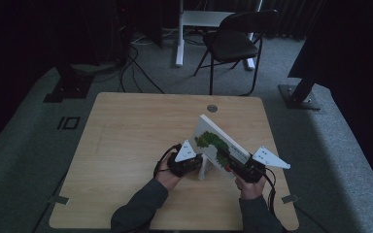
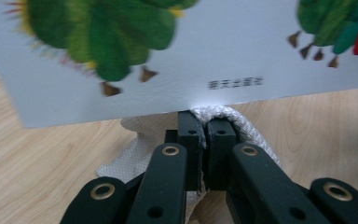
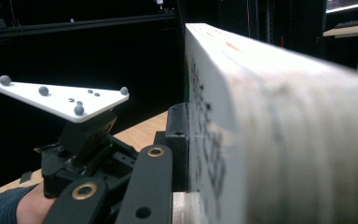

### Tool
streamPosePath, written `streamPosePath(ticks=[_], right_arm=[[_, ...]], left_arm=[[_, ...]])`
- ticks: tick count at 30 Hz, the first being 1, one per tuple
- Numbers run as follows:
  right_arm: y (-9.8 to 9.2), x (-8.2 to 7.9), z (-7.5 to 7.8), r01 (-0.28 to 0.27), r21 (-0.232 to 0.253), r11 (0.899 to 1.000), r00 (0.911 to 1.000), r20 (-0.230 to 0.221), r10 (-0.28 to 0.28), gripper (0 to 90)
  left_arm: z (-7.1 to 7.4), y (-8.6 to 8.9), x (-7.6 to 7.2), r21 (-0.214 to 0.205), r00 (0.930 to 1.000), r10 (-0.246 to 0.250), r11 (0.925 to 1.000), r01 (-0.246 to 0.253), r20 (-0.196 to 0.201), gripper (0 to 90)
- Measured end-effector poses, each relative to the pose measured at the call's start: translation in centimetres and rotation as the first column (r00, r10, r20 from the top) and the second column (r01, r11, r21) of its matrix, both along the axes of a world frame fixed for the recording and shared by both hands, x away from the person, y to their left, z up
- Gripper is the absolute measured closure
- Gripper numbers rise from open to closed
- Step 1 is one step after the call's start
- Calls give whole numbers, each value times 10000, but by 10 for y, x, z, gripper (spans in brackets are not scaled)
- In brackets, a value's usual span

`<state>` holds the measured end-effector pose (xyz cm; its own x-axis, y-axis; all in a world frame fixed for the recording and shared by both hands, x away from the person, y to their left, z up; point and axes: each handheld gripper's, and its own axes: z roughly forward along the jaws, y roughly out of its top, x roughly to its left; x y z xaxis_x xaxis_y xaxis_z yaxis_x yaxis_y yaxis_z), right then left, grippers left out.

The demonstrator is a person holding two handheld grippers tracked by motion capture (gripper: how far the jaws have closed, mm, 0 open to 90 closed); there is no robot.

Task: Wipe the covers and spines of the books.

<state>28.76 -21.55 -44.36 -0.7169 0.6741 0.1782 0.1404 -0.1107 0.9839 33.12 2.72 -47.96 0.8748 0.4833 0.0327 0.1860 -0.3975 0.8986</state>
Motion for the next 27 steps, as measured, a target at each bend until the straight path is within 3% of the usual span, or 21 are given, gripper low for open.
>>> streamPosePath(ticks=[27], right_arm=[[3, 2, -1, 94, 98, 9999, 10000, -22, -94, 780]], left_arm=[[-5, -31, -25, 46, 9938, -1107, 9938, 1107, 96, 880]])
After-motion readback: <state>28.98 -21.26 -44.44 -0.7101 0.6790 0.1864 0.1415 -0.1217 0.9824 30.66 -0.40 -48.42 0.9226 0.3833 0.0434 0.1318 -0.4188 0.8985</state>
